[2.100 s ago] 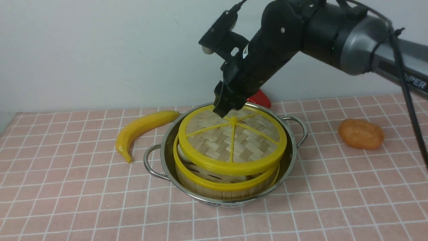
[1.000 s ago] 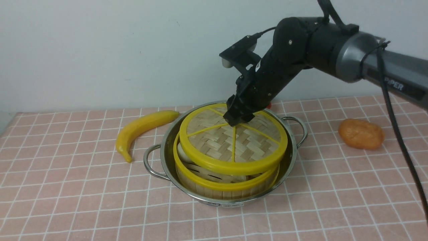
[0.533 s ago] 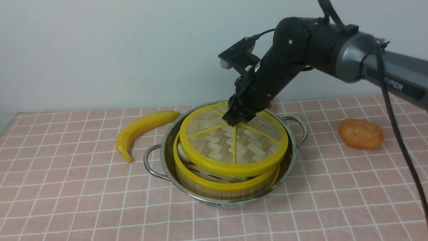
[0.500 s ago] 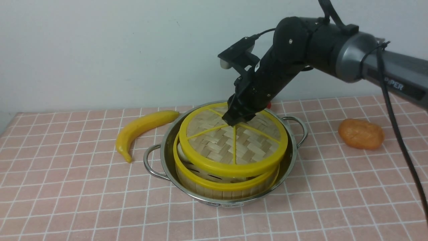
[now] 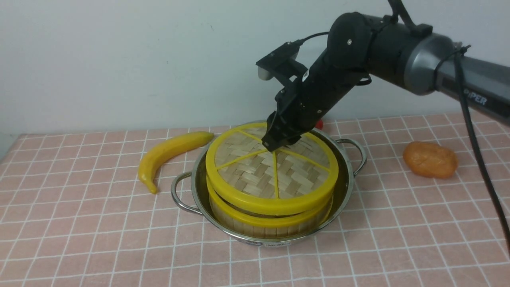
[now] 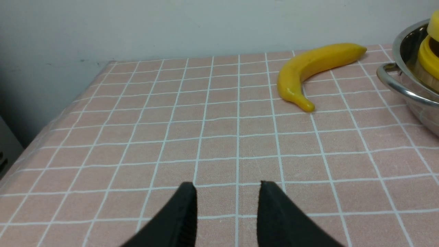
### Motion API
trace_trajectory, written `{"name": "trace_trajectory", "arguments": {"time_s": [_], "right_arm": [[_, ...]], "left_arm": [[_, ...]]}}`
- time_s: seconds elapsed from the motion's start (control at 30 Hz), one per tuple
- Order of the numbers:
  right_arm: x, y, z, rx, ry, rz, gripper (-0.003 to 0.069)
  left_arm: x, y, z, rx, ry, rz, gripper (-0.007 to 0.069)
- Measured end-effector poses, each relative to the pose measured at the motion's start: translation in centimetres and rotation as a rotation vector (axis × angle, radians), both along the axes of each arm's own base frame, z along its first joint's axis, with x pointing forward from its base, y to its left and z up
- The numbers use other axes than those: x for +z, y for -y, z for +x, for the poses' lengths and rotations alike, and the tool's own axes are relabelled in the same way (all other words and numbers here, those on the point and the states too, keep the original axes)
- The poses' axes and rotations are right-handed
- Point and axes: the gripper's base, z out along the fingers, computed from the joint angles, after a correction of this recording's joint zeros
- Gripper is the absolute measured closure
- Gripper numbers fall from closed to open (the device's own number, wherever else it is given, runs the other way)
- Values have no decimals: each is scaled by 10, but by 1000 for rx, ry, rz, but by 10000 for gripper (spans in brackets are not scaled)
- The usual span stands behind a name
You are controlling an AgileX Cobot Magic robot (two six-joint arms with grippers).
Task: Place the steamer in the pot on the pink tablecloth, and put the lid on the steamer.
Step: 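Place the bamboo steamer lid onto the steamer basket in the pot with the right gripper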
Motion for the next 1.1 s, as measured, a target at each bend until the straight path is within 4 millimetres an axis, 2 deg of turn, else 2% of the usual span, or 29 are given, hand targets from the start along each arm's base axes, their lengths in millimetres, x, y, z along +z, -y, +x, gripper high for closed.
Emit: {"name": "trace_trajectory", "arguments": {"time_s": [0.57, 1.1], "right_arm": [[-8, -10, 1, 6, 22, 4, 511], [-9, -7, 1, -30, 12, -22, 510]], "left_arm": [[0, 0, 0, 0, 0, 0, 382], [0, 0, 0, 0, 0, 0, 382]]}}
